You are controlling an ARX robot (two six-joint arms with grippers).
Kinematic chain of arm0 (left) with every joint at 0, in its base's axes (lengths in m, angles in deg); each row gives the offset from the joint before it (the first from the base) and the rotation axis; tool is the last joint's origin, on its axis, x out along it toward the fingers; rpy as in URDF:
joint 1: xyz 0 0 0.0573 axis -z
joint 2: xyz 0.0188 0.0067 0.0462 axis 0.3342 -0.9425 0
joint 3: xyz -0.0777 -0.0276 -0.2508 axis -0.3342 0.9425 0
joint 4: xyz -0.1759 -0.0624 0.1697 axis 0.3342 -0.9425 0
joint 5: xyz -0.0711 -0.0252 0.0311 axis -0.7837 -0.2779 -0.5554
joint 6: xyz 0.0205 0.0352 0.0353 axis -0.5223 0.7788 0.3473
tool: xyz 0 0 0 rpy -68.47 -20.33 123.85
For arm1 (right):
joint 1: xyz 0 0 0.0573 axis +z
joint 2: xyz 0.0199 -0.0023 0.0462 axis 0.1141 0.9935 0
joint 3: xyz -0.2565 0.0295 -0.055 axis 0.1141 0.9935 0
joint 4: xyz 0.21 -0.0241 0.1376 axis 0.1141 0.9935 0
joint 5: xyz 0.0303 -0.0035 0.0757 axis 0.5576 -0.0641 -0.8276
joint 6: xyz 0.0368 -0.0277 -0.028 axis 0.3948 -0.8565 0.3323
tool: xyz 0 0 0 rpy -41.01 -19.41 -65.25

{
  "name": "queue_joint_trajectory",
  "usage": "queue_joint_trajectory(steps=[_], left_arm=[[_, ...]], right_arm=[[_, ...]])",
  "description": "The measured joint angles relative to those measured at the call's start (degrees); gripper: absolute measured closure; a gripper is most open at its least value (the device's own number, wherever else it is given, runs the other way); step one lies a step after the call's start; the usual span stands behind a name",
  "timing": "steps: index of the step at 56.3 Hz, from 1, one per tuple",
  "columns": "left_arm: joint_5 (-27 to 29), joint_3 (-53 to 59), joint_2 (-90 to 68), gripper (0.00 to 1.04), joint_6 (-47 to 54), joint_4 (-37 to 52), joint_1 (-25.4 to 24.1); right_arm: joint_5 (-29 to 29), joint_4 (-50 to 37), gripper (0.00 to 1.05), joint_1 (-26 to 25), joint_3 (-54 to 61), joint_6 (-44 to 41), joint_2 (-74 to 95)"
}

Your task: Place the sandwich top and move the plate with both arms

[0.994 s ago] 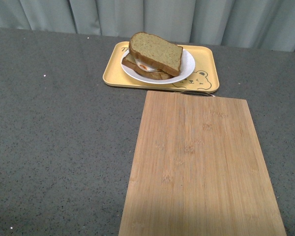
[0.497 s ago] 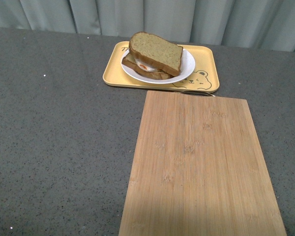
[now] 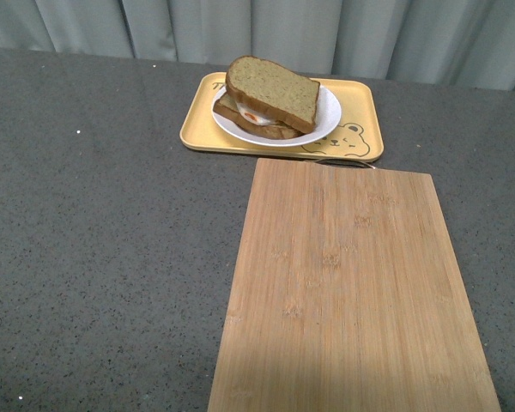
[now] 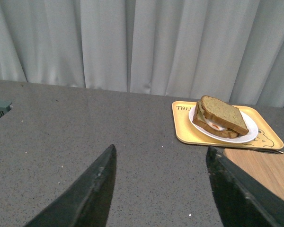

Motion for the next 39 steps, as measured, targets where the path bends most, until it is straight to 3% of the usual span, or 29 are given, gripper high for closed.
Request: queue_joint_trajectory(steps=[15, 39], left_arm=[[0.0, 0.0, 0.0, 0.05, 0.0, 0.0, 0.0], [0.0, 0.0, 0.0, 0.07, 0.0, 0.0, 0.0]], right_arm=[[0.0, 0.0, 0.09, 0.0, 0.0, 0.0, 0.0], [0.0, 0.0, 0.09, 0.0, 0.0, 0.0, 0.0]])
